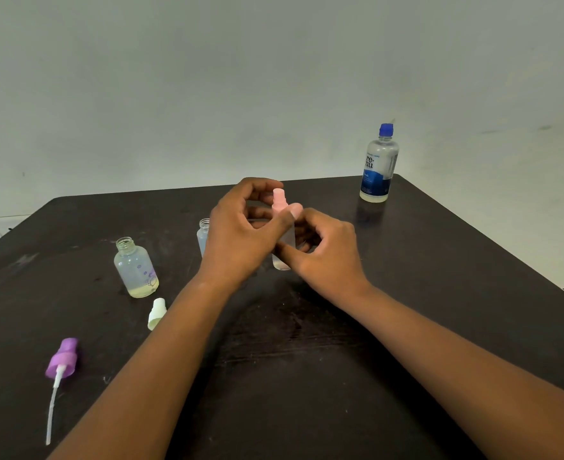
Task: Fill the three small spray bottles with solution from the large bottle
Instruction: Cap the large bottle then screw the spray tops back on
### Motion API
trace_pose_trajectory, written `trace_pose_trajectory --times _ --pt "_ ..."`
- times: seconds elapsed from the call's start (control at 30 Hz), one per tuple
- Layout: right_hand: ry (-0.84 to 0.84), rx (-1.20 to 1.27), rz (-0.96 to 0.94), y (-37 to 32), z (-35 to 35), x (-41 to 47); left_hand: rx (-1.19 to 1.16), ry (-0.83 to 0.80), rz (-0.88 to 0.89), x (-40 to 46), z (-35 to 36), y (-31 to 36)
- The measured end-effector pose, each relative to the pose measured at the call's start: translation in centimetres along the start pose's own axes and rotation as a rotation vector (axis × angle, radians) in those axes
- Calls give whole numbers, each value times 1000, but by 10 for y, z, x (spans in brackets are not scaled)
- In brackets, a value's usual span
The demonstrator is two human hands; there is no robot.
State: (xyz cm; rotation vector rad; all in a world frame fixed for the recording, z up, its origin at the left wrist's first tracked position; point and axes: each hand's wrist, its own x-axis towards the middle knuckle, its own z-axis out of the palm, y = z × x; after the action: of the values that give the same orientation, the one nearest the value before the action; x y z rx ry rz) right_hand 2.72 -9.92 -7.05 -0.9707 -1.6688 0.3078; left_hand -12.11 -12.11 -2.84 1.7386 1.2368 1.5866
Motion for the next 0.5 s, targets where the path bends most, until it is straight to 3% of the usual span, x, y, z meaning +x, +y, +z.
trace_pose_trajectory --times 0.23,0.4,0.5 --pt "-11 -3 0 0 1 0 -44 -44 25 1 -3 0" --pt "-4 -1 -8 -2 0 0 12 57 -4 1 -1 -1" --pt "-13 4 -5 -3 0 -1 -2 39 7 2 -2 -2"
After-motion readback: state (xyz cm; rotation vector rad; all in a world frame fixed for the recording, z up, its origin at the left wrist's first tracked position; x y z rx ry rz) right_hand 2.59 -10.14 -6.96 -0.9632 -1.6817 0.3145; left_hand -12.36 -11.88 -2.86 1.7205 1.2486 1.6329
